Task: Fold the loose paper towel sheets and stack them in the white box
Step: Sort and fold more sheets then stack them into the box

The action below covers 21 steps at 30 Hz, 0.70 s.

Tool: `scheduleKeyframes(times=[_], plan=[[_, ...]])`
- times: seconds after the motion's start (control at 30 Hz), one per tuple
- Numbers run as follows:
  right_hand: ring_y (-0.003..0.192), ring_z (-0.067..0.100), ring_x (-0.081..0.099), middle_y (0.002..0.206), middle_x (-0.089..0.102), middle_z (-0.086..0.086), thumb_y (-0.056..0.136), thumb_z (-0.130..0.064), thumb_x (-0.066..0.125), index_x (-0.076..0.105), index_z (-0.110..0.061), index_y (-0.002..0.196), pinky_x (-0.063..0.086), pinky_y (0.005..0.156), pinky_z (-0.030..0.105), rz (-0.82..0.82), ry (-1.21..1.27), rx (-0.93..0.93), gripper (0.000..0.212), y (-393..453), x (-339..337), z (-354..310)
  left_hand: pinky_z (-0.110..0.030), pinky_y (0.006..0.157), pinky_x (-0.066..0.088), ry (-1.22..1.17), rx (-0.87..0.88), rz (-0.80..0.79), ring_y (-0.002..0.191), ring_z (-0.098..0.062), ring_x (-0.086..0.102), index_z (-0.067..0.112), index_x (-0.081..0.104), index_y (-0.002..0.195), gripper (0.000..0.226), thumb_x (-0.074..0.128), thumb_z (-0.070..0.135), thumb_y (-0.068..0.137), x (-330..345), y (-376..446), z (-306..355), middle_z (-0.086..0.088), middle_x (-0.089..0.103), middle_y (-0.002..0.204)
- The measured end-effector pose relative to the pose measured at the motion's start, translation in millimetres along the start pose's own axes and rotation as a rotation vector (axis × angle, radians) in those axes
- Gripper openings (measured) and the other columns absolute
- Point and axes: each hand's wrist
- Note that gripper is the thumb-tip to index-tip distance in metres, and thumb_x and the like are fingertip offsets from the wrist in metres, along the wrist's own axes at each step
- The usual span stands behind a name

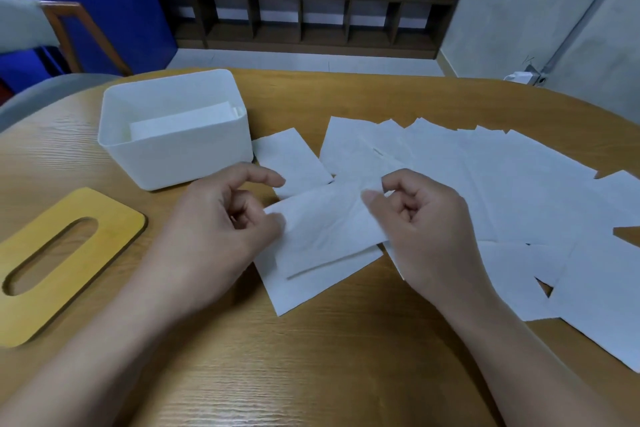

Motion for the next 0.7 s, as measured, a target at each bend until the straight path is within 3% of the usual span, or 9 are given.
scheduleKeyframes(times=[0.1, 0.23, 0.33, 0.43, 0.57, 0.63, 0.7], plan=[[0.052, 0.021, 0.04, 0.055, 0.044, 0.005, 0.104, -0.029, 0.076, 0.064, -0.019, 0.078, 0.04, 0.059, 0.021, -0.051, -0.099, -0.002, 0.03, 0.1, 7.2, 6.5, -0.029, 0.061, 0.047, 0.177, -0.01, -0.018, 0.053, -0.008, 0.055, 0.04, 0.066, 0.111, 0.031, 0.08, 0.017, 0.094, -4.9, -3.7, -0.9, 0.006, 0.067, 0.064], [0.051, 0.014, 0.045, 0.056, 0.048, -0.002, 0.103, -0.034, 0.077, 0.064, -0.025, 0.079, 0.049, 0.057, 0.034, -0.067, -0.23, -0.022, 0.029, -0.2, 10.7, 11.8, -0.039, 0.061, 0.053, 0.371, -0.018, -0.024, 0.064, -0.009, 0.064, 0.046, 0.056, 0.107, 0.032, 0.077, 0.026, 0.092, -3.1, -9.8, 4.9, 0.012, 0.072, 0.074], [0.054, 0.013, 0.057, 0.058, 0.057, -0.005, 0.1, -0.041, 0.08, 0.073, -0.031, 0.095, 0.054, 0.06, 0.033, -0.056, -0.291, -0.04, 0.014, -2.1, 10.7, 9.9, -0.037, 0.059, 0.05, 0.469, -0.021, -0.035, 0.073, -0.005, 0.064, 0.047, 0.052, 0.107, 0.034, 0.076, 0.029, 0.091, -4.2, -10.5, 6.0, 0.017, 0.071, 0.077], [0.058, 0.009, 0.061, 0.059, 0.058, -0.011, 0.098, -0.048, 0.079, 0.073, -0.032, 0.107, 0.058, 0.066, 0.032, -0.075, -0.429, -0.069, 0.02, -3.2, 12.3, 7.4, -0.035, 0.06, 0.05, 0.595, -0.03, -0.052, 0.072, -0.004, 0.063, 0.047, 0.051, 0.109, 0.032, 0.075, 0.034, 0.09, -4.1, -9.4, 1.8, 0.021, 0.07, 0.078], [0.063, 0.005, 0.056, 0.066, 0.049, -0.017, 0.095, -0.053, 0.08, 0.069, -0.032, 0.105, 0.047, 0.064, 0.027, -0.03, -0.508, -0.116, 0.027, -4.5, 11.9, 5.5, -0.035, 0.063, 0.051, 0.665, -0.003, -0.024, 0.072, -0.003, 0.061, 0.045, 0.055, 0.11, 0.027, 0.072, 0.035, 0.092, -1.0, -4.6, -4.7, 0.017, 0.067, 0.075], [0.065, 0.007, 0.056, 0.07, 0.05, -0.016, 0.094, -0.052, 0.082, 0.068, -0.031, 0.101, 0.042, 0.062, 0.024, 0.015, -0.451, -0.126, 0.026, -4.4, 11.0, 6.3, -0.033, 0.061, 0.048, 0.595, 0.064, 0.024, 0.074, -0.004, 0.06, 0.04, 0.061, 0.101, 0.017, 0.072, 0.031, 0.092, 1.6, 1.6, -6.6, 0.016, 0.066, 0.076], [0.068, 0.01, 0.057, 0.072, 0.054, -0.011, 0.096, -0.048, 0.082, 0.069, -0.032, 0.095, 0.045, 0.061, 0.027, 0.025, -0.389, -0.121, 0.021, -4.0, 11.7, 8.4, -0.033, 0.067, 0.049, 0.494, 0.15, 0.063, 0.083, -0.005, 0.059, 0.035, 0.067, 0.095, 0.012, 0.073, 0.024, 0.095, 7.5, 11.4, -10.2, 0.015, 0.065, 0.081]])
Point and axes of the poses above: each hand's wrist, its own y-axis towards the middle knuckle, its own x-axis out of the palm, z = x × y
